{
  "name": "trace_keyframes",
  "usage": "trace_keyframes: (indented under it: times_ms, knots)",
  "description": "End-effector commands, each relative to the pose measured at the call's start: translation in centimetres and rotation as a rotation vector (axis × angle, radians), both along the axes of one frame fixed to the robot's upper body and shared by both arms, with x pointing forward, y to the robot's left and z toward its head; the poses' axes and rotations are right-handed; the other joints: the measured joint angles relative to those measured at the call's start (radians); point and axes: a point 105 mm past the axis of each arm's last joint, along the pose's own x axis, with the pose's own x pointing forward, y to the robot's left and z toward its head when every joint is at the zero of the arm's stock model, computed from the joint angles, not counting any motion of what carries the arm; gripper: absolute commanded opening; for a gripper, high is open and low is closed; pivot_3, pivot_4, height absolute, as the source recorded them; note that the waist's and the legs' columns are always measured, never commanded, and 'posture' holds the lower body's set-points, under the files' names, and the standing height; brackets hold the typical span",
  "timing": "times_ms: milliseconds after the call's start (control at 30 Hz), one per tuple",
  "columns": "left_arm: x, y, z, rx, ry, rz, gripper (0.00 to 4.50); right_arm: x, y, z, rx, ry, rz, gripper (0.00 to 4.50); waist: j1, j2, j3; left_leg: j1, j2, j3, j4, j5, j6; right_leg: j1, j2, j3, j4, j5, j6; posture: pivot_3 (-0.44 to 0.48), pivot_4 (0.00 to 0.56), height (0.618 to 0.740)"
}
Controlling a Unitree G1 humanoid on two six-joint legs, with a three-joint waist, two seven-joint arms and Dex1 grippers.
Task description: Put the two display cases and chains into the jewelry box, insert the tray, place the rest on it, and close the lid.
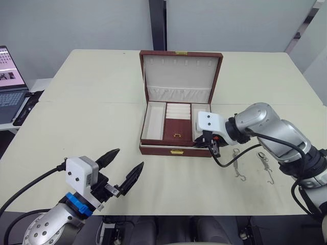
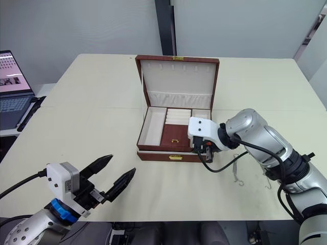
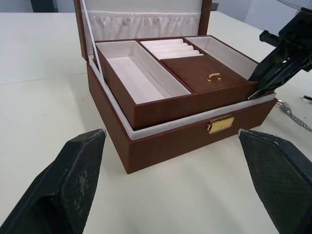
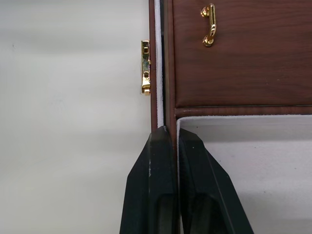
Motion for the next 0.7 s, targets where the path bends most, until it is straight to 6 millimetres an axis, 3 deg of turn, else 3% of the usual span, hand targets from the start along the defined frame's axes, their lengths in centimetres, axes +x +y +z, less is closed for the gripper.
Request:
trace_keyframes:
  times_ms: [33, 167, 500, 667, 700]
  knots:
    - [-0.2, -0.2, 0.7, 0.004, -0.04, -0.013, 4.5, -0.1, 0.2, 0.8, 0.012, -0.034, 0.019, 0.02, 0.0, 0.0, 0.0, 0.0, 0.0, 0.0, 0.0, 0.0, 0.0, 0.0, 0.0, 0.0, 0.0, 0.0, 0.0, 0.0, 0.15, 0.74]
    - [-0.2, -0.2, 0.5, 0.003, -0.038, -0.016, 4.5, -0.1, 0.3, 1.0, 0.021, -0.037, 0.023, 0.02, 0.0, 0.0, 0.0, 0.0, 0.0, 0.0, 0.0, 0.0, 0.0, 0.0, 0.0, 0.0, 0.0, 0.0, 0.0, 0.0, 0.15, 0.74]
    - [-0.3, 0.0, 0.1, 0.004, -0.035, -0.018, 4.5, -0.3, 0.5, 3.6, 0.111, -0.031, 0.038, 2.56, 0.0, 0.0, 0.0, 0.0, 0.0, 0.0, 0.0, 0.0, 0.0, 0.0, 0.0, 0.0, 0.0, 0.0, 0.0, 0.0, 0.15, 0.74]
    - [-0.3, 0.1, 0.0, 0.003, -0.04, -0.021, 4.5, 1.7, 1.7, 5.8, 0.302, -0.124, 0.001, 4.05, -0.002, 0.0, 0.0, 0.0, 0.0, 0.001, 0.0, 0.0, 0.0, 0.0, 0.0, 0.001, 0.0, 0.0, 0.0, 0.0, 0.15, 0.74]
    - [-0.3, 0.1, 0.0, 0.002, -0.04, -0.022, 4.5, 2.0, 2.1, 6.2, 0.353, -0.141, 0.0, 4.05, -0.003, 0.0, 0.0, 0.001, 0.0, 0.0, 0.0, 0.0, 0.0, 0.0, 0.0, 0.0, 0.0, 0.0, 0.0, 0.0, 0.15, 0.74]
